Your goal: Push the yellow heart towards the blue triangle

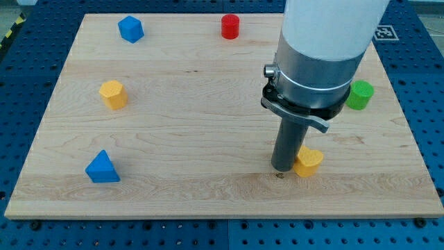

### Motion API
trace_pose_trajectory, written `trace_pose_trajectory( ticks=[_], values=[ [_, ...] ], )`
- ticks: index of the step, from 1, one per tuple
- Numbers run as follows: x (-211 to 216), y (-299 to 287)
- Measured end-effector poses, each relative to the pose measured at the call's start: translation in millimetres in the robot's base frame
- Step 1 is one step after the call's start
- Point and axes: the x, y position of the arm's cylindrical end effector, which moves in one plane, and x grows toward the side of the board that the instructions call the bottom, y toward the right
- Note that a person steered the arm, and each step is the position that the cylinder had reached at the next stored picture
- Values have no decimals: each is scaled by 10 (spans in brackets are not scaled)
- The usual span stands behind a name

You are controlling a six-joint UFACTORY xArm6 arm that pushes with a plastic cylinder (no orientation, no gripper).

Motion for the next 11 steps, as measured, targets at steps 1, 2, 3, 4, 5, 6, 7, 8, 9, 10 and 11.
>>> trace_pose_trajectory(
  ticks=[1,2,3,4,5,6,7,8,9,10,11],
  values=[
    [-277,-243],
    [-702,-120],
    [-866,426],
    [-609,1097],
    [-32,1395],
    [89,1393],
    [-84,938],
    [-93,593],
    [-195,612],
    [-154,773],
    [-24,892]
  ],
)
